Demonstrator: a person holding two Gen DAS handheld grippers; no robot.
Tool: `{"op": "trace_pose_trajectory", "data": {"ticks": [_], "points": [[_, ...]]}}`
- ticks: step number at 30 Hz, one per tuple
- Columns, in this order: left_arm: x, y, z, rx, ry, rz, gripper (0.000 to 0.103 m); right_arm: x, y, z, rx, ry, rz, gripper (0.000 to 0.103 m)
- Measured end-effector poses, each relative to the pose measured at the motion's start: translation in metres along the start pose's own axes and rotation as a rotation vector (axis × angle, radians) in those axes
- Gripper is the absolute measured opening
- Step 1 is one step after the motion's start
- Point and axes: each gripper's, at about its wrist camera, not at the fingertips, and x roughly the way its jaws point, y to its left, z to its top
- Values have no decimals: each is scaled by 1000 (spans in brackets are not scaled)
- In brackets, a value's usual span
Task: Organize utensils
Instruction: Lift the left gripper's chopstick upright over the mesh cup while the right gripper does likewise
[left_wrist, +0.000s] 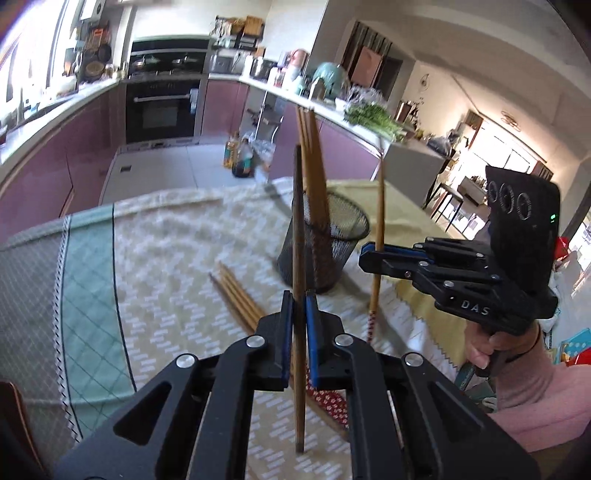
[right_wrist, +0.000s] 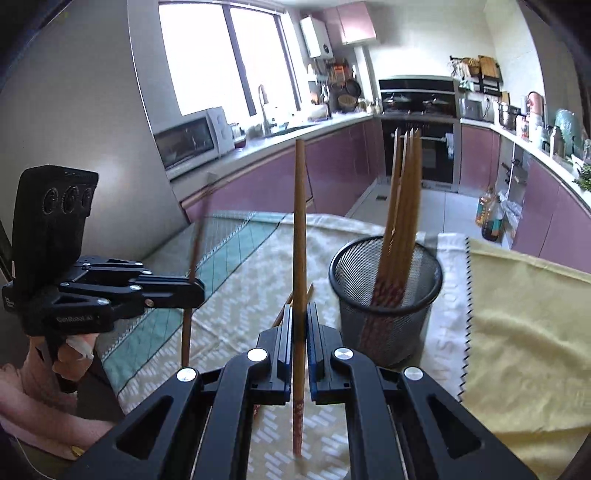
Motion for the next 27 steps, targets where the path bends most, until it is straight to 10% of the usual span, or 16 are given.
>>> {"op": "trace_pose_trajectory", "data": {"ticks": [27], "points": [[-25,-38,104,66,-222,-76,7,-52,-21,60,-42,-204,-64,6]]}}
